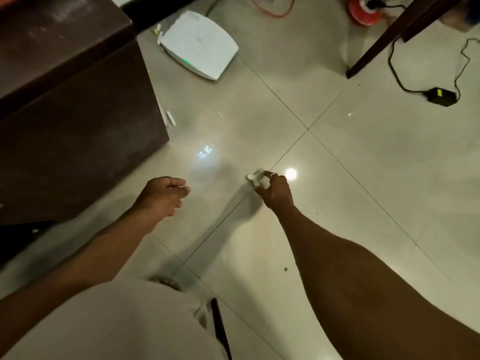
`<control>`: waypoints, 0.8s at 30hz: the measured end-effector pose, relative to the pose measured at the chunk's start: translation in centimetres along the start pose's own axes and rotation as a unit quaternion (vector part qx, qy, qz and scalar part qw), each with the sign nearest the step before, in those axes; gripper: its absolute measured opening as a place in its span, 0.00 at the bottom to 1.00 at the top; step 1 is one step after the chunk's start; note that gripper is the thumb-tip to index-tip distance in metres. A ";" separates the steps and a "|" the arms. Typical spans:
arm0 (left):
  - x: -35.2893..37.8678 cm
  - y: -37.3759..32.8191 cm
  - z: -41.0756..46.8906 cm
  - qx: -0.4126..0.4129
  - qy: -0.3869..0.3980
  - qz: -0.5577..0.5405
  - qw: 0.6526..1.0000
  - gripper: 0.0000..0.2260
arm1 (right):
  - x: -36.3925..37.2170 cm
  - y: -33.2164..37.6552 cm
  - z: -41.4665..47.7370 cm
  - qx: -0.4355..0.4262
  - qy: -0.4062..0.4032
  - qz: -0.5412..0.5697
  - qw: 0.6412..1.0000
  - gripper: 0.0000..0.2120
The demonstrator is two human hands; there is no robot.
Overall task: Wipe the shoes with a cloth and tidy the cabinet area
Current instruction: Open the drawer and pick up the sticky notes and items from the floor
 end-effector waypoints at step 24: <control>-6.5 4.7 -4.8 0.003 -0.030 -0.134 0.991 0.09 | 7.8 18.9 -7.9 -0.076 0.292 -0.003 0.953 0.05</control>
Point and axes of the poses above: each hand's wrist, its own z-axis towards the middle knuckle, its own x-axis out of the palm, y = z × x, the point moved 7 cm from there along z, towards the middle knuckle, and after that the axes turned 6 degrees about z, right-handed, at the moved point
